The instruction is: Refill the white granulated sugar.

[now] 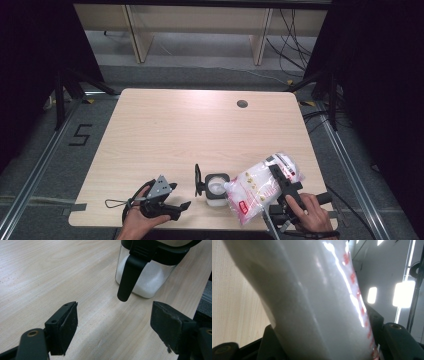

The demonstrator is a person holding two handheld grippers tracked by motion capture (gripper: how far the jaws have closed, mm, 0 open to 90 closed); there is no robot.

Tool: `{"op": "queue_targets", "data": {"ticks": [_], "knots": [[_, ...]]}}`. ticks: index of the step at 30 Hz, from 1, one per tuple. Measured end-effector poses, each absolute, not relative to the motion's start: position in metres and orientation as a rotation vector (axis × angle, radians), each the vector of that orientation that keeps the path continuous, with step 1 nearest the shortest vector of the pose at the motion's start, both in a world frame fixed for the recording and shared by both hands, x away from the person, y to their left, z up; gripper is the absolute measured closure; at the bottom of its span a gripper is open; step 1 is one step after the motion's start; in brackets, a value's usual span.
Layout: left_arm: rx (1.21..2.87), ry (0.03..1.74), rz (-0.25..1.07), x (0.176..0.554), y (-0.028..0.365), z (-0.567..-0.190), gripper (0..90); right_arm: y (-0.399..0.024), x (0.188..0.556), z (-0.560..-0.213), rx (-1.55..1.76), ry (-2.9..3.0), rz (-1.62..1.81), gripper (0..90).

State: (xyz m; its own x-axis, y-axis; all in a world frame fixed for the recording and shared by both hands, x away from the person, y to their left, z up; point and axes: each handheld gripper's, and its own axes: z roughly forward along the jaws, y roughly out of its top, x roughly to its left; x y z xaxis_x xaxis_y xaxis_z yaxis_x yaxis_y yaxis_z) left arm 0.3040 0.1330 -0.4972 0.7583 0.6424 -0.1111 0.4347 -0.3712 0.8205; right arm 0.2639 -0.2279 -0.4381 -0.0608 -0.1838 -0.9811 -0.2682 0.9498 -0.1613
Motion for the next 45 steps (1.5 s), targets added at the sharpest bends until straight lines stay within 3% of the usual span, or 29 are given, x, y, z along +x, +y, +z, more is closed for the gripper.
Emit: {"op": "queue_targets", "data": {"ticks": [45], "knots": [[2.021, 0.807, 0.279, 0.3043, 0.1331, -0.4973, 21.6, -0.2279, 0.2628, -0.4377, -0.335, 1.651, 0.068, 46.1]]}}
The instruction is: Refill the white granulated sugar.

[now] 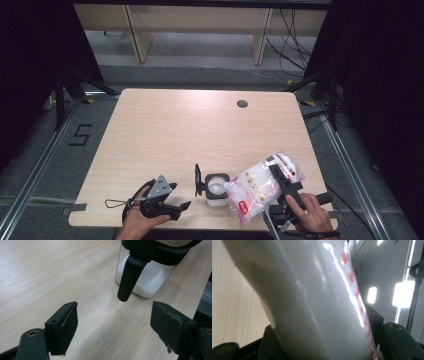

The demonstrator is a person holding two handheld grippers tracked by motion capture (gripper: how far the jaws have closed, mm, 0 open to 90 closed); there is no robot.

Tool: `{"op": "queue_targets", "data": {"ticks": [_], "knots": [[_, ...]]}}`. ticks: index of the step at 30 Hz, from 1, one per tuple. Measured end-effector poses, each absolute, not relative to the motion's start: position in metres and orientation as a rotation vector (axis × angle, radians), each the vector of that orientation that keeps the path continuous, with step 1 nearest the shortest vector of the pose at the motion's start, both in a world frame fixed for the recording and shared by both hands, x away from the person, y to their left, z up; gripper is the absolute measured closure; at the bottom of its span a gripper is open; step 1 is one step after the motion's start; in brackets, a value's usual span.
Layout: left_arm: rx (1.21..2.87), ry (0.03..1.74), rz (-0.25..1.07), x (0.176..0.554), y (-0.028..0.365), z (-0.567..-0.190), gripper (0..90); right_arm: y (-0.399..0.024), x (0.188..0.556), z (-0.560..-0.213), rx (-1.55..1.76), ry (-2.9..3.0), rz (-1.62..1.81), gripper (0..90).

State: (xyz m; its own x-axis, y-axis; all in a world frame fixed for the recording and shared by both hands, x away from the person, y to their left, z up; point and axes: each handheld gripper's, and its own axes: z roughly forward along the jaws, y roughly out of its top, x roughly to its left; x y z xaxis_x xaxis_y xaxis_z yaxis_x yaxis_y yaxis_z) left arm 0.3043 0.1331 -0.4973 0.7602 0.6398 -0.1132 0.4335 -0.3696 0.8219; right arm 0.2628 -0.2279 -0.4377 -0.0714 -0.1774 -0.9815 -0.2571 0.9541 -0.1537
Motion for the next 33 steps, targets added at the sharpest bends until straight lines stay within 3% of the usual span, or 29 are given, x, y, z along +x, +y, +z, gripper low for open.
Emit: {"op": "queue_targets", "data": {"ticks": [33], "knots": [[2.021, 0.807, 0.281, 0.3043, 0.1332, -0.4972, 21.6, -0.2255, 0.2615, -0.4360, -0.367, 1.632, 0.047, 46.3]]}}
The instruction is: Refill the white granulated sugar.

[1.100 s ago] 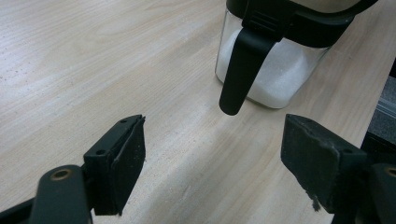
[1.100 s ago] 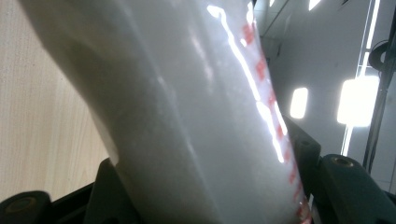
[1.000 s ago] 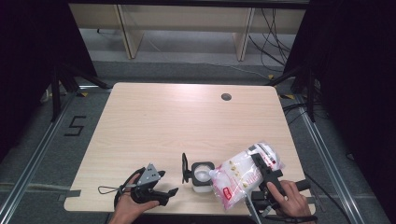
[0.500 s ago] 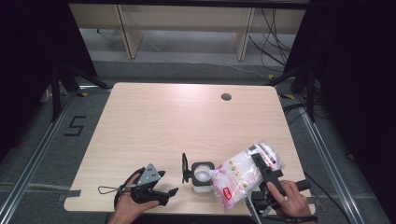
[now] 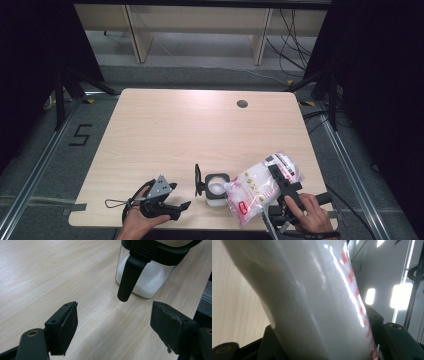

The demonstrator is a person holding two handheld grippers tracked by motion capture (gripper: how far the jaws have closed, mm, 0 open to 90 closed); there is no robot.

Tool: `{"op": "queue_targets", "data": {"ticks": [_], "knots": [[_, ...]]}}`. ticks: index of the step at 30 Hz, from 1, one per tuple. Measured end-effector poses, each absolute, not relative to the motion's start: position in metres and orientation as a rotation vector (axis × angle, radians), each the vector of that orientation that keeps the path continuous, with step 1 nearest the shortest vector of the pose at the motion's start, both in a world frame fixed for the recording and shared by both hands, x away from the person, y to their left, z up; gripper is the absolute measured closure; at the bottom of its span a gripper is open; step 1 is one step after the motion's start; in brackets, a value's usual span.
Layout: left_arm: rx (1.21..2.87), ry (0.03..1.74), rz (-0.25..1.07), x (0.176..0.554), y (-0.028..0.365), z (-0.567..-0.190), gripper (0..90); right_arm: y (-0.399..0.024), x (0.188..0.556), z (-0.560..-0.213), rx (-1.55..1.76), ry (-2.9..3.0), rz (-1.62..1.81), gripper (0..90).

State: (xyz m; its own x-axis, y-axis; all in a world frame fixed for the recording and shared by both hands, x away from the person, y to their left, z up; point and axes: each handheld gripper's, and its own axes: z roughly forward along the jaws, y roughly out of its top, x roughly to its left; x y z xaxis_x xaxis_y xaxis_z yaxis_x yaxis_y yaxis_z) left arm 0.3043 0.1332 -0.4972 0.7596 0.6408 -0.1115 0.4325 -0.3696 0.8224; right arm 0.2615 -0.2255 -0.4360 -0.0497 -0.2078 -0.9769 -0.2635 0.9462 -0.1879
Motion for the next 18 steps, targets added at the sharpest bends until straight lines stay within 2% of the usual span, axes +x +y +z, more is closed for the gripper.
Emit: {"op": "queue_targets", "data": {"ticks": [8, 9, 18], "knots": [[2.023, 0.800, 0.286, 0.3044, 0.1334, -0.4971, 21.6, -0.2255, 0.2620, -0.4372, -0.372, 1.630, 0.045, 46.3], [2.028, 0.801, 0.287, 0.3045, 0.1338, -0.4970, 21.6, -0.2274, 0.2603, -0.4423, -0.296, 1.655, 0.073, 46.3], [2.029, 0.805, 0.284, 0.3046, 0.1335, -0.4973, 21.6, -0.2254, 0.2616, -0.4365, -0.375, 1.627, 0.032, 46.4]]}}
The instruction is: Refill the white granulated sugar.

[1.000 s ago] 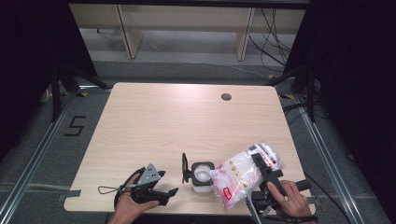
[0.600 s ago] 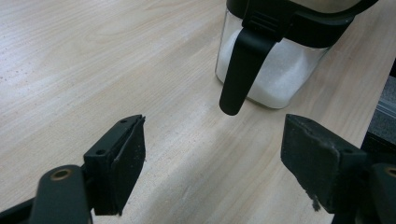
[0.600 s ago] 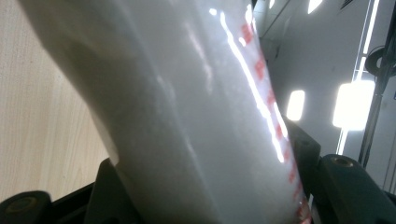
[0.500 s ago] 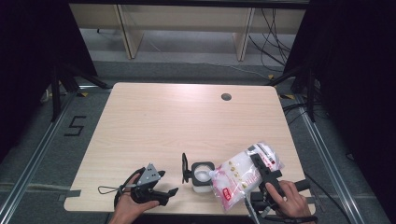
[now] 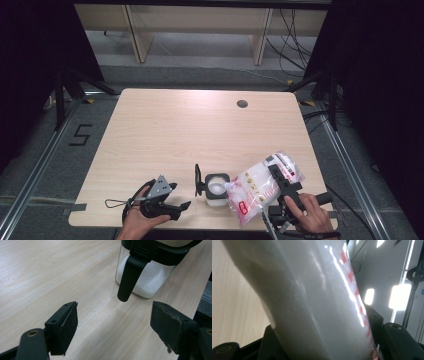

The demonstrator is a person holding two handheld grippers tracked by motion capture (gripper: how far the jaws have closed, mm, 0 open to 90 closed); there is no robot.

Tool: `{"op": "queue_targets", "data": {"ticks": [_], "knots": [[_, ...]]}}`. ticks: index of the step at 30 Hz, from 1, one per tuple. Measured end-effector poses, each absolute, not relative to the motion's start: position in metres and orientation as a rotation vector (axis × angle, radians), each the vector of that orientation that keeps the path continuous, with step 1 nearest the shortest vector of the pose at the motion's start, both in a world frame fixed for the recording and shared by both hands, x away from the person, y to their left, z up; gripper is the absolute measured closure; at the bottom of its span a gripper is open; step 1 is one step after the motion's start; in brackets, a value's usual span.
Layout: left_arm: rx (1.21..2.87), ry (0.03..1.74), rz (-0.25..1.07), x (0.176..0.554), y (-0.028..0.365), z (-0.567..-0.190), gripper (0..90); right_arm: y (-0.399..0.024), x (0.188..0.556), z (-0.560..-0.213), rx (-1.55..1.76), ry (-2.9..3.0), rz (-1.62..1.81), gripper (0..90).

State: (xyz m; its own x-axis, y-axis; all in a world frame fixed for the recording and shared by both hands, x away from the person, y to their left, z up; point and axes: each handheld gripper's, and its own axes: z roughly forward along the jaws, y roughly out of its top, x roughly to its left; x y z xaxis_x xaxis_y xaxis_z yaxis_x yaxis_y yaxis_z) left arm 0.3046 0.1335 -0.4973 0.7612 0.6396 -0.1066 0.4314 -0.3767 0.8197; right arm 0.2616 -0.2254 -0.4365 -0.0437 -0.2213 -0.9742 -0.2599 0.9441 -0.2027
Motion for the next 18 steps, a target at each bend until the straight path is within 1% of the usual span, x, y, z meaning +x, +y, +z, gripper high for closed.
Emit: {"op": "queue_targets", "data": {"ticks": [4, 5, 8, 16, 18], "knots": [[2.036, 0.797, 0.293, 0.3052, 0.1343, -0.4969, 21.6, -0.2258, 0.2614, -0.4378, -0.356, 1.636, 0.041, 46.4], [2.036, 0.798, 0.292, 0.3051, 0.1342, -0.4969, 21.6, -0.2274, 0.2602, -0.4410, -0.307, 1.650, 0.065, 46.5], [2.038, 0.795, 0.292, 0.3049, 0.1342, -0.4968, 21.6, -0.2259, 0.2618, -0.4358, -0.376, 1.633, 0.041, 46.5], [2.025, 0.802, 0.288, 0.3046, 0.1339, -0.4969, 21.7, -0.2303, 0.2639, -0.4417, -0.287, 1.685, 0.132, 46.8], [2.026, 0.801, 0.288, 0.3045, 0.1337, -0.4969, 21.7, -0.2303, 0.2652, -0.4375, -0.328, 1.683, 0.120, 47.0]]}}
